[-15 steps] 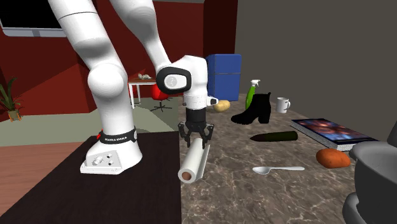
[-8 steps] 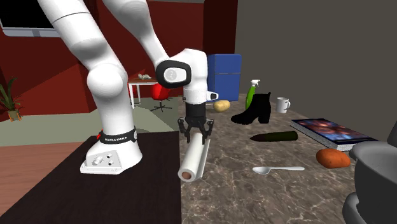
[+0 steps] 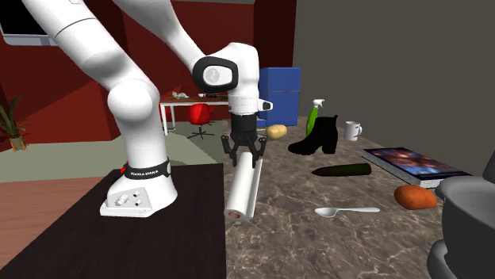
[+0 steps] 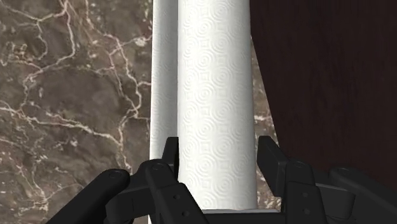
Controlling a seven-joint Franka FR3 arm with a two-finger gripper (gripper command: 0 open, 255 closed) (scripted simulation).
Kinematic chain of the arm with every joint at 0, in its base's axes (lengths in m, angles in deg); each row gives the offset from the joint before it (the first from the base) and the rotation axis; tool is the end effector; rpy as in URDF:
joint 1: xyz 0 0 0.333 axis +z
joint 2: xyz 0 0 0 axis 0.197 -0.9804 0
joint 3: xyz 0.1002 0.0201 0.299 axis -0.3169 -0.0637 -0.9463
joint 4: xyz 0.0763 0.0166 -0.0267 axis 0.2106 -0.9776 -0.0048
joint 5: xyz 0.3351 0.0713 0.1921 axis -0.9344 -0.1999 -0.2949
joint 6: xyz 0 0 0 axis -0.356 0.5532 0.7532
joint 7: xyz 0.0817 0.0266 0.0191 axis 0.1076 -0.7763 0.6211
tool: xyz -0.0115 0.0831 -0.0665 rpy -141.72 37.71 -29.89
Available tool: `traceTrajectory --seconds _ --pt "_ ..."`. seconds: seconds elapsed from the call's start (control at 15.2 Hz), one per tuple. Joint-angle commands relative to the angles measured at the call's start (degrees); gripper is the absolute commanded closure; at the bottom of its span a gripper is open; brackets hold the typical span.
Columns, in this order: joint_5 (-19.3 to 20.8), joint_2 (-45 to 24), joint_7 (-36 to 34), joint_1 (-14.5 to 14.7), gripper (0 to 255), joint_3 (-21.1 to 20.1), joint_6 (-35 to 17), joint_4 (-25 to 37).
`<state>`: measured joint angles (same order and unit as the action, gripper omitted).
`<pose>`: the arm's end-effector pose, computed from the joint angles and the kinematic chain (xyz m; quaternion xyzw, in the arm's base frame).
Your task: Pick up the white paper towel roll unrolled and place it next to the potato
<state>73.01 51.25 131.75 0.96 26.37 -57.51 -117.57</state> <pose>0.2996 -0.0406 0.2893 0.8125 0.5829 0.0013 0.0026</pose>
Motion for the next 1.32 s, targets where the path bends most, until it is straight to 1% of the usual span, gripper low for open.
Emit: traceTrajectory --seconds 0.0,0.53,1.12,1.25 --pt "-0.4 2.2 0.1 -0.1 255 -0.5 2.9 0.6" --pt "-2.1 9.0 0.3 0.0 255 -2.6 12.6 3.6" --pt "-4.1 14.0 0.6 0.5 255 -4.7 21.9 8.0" --pt "-6.3 12.7 -2.6 3.0 255 -7.1 21.1 8.3"
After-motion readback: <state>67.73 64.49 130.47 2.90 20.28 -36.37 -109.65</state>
